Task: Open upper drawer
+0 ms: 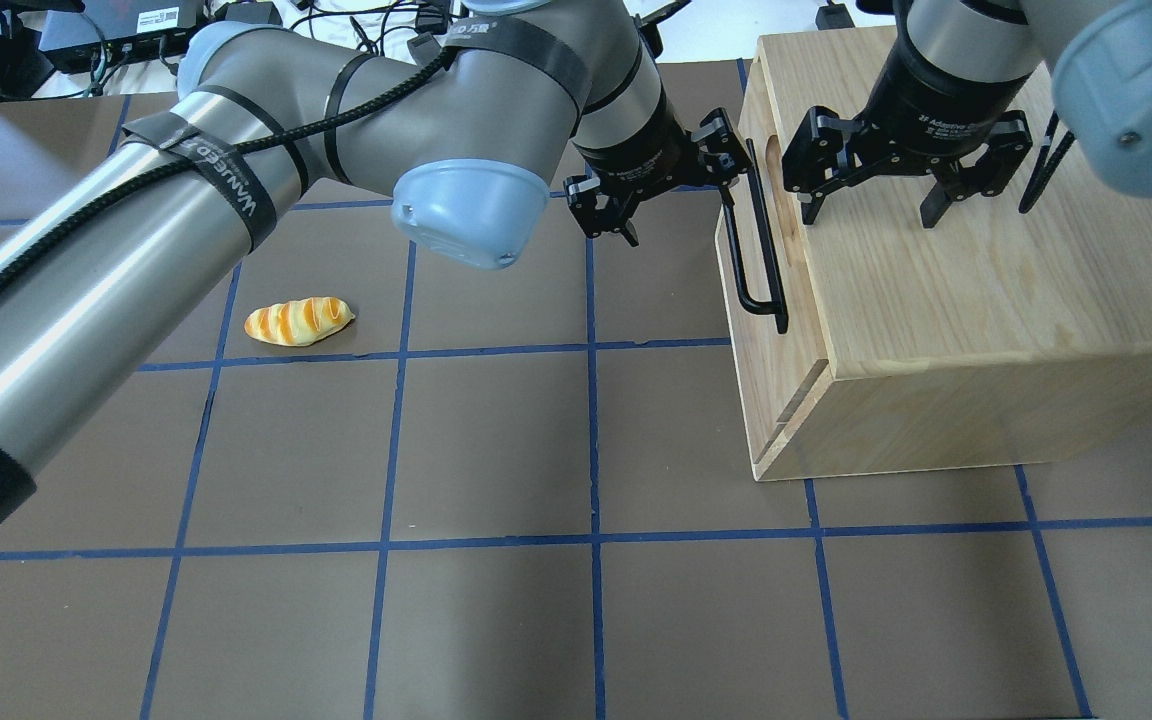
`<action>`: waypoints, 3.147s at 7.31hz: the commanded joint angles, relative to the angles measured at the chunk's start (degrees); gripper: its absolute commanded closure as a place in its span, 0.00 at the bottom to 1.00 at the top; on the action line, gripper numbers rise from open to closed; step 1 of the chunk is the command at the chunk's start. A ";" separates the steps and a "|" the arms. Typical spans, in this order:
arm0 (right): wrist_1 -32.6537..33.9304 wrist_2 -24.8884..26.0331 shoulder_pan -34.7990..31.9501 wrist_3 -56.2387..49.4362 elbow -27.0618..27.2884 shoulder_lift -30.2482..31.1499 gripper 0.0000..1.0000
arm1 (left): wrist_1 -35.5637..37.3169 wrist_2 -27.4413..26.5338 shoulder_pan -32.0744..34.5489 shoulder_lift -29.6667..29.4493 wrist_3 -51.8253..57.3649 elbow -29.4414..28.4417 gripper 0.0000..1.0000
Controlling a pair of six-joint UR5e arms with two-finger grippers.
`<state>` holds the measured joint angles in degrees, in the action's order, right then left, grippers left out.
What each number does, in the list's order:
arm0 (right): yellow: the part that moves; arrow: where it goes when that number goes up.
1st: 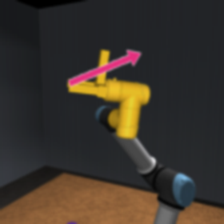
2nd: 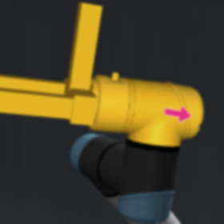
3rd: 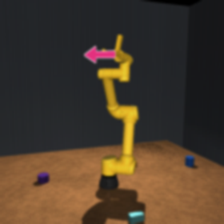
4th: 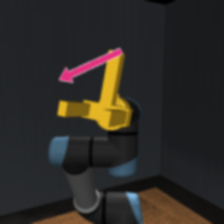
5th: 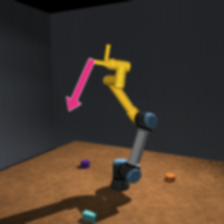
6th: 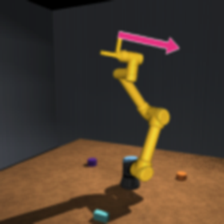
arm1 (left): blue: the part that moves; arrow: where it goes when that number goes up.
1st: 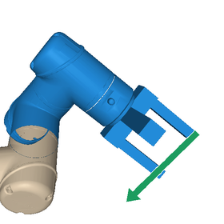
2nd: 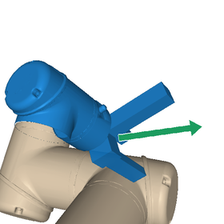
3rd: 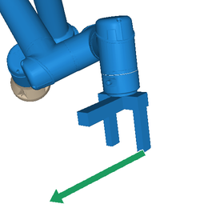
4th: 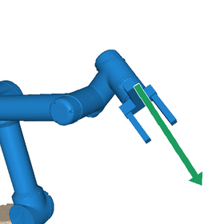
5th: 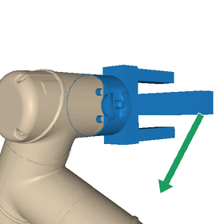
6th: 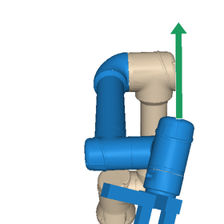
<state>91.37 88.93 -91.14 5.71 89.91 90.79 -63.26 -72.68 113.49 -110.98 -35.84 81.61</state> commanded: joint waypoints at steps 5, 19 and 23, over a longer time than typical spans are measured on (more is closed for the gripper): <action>-0.05 -0.07 0.00 0.00 0.00 0.00 0.00 | 1.48 0.09 0.77 -1.69 -0.99 -0.05 0.00; -0.05 -0.07 0.00 0.00 0.00 0.00 0.00 | 0.77 -4.84 1.39 -2.84 1.04 -0.22 0.00; -0.05 -0.07 0.00 0.00 0.00 0.00 0.00 | 0.60 -6.15 0.86 -2.66 2.87 -0.31 0.00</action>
<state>91.38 88.86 -91.12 5.71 89.91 90.79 -62.63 -78.34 114.52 -113.74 -34.09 81.35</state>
